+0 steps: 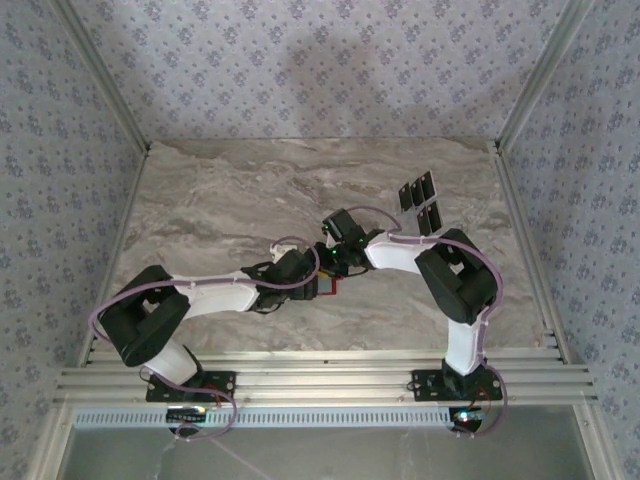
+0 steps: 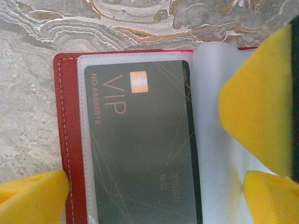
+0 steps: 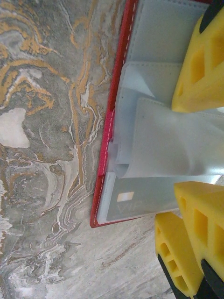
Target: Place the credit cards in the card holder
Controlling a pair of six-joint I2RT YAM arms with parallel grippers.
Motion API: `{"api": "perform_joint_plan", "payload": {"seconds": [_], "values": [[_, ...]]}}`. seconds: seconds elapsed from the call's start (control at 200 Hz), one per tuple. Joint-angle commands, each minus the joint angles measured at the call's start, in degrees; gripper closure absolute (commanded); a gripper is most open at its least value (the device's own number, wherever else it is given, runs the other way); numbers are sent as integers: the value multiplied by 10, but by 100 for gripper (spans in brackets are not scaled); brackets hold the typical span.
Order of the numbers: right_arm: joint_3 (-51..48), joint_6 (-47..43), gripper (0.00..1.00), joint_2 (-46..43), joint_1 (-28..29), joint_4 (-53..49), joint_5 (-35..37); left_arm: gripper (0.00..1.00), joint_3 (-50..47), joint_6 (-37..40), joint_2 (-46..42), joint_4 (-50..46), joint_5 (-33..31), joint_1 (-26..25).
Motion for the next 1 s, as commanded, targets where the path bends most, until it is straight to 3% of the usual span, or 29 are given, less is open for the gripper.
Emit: {"api": "perform_joint_plan", "payload": {"seconds": [0.0, 0.42, 0.72, 0.994], "values": [[4, 6, 55, 1, -2, -19, -2, 5, -23, -16, 2, -24, 0, -1], [8, 3, 55, -6, -6, -25, 0, 8, -39, -35, -18, -41, -32, 1], [-8, -1, 53, -47, -18, -34, 16, 8, -54, -38, -21, -35, -29, 7], [-6, 4, 52, -28, -7, -27, 10, 8, -58, -38, -29, -33, -29, 9]]}}
